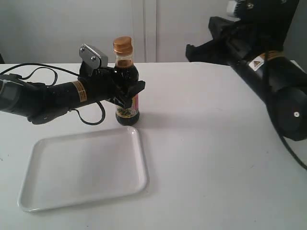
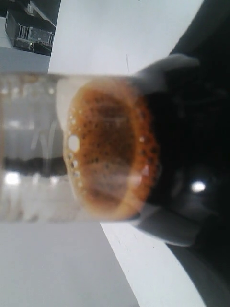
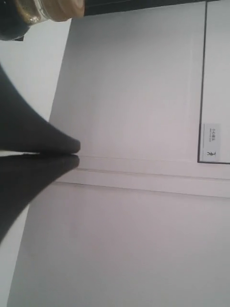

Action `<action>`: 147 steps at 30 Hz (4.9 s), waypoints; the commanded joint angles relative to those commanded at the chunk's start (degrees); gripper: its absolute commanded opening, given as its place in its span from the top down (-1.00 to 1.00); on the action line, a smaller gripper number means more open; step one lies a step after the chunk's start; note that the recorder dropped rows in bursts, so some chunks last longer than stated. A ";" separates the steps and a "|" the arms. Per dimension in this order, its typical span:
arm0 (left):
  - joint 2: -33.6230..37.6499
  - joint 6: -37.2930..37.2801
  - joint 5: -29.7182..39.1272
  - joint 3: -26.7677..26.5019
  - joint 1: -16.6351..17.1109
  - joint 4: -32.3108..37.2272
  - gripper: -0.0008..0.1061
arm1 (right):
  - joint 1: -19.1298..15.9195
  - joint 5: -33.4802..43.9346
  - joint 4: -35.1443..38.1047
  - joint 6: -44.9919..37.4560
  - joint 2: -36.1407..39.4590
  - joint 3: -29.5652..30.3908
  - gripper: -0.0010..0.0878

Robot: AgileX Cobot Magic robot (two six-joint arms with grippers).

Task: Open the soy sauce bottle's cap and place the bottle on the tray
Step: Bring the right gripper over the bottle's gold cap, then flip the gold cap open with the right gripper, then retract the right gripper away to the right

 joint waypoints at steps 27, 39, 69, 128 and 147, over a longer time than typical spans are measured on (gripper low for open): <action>0.00 0.00 0.24 0.00 0.00 0.15 0.99 | 4.62 23.11 1.13 -22.22 15.16 -21.24 0.98; 0.00 0.16 2.51 0.00 0.00 0.95 0.99 | 4.62 32.04 1.13 -22.22 19.50 -29.80 0.98; 0.00 0.52 2.51 0.00 0.00 2.31 0.99 | 8.81 38.41 2.56 -29.30 21.37 -45.87 0.98; -3.10 -5.22 -0.29 0.00 0.00 2.13 0.99 | -20.26 94.44 -5.18 -3.32 6.09 -32.05 0.98; -16.82 -10.05 2.62 0.65 0.00 10.03 0.99 | -20.48 83.52 -5.43 -3.47 -0.14 -15.76 0.98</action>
